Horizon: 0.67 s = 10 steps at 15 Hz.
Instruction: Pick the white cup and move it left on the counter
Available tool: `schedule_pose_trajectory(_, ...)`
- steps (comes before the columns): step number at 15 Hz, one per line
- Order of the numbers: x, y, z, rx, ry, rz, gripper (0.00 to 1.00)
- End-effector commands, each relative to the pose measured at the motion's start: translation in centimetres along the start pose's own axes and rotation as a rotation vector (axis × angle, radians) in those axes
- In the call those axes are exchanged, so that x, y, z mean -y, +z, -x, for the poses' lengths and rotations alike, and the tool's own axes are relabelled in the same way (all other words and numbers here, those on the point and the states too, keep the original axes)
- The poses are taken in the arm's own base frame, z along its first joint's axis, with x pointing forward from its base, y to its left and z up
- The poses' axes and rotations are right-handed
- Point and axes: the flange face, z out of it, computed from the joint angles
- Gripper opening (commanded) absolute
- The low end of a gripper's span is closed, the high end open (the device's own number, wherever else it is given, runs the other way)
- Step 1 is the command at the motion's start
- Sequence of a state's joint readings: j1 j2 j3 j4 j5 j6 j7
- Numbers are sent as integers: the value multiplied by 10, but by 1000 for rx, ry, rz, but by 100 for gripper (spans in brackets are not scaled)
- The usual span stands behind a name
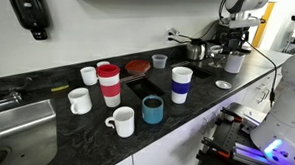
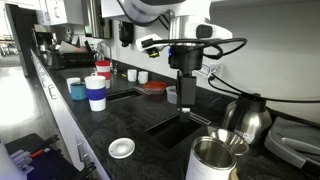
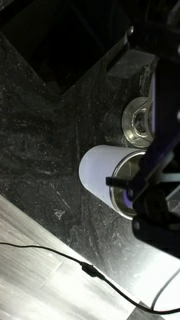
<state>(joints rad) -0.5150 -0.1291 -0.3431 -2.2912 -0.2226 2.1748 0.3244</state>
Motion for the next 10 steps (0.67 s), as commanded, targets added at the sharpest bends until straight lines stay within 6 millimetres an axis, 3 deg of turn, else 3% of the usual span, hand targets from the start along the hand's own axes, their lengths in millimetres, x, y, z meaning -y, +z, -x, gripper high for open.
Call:
schedule_pose_trajectory(1, -3, 7, -26, 27, 56, -28, 100)
schedule_pose_trajectory(6, -8, 27, -56, 43, 85, -13, 100)
schedule_pose_trajectory(10, -1, 44, -81, 25, 105, -4, 100)
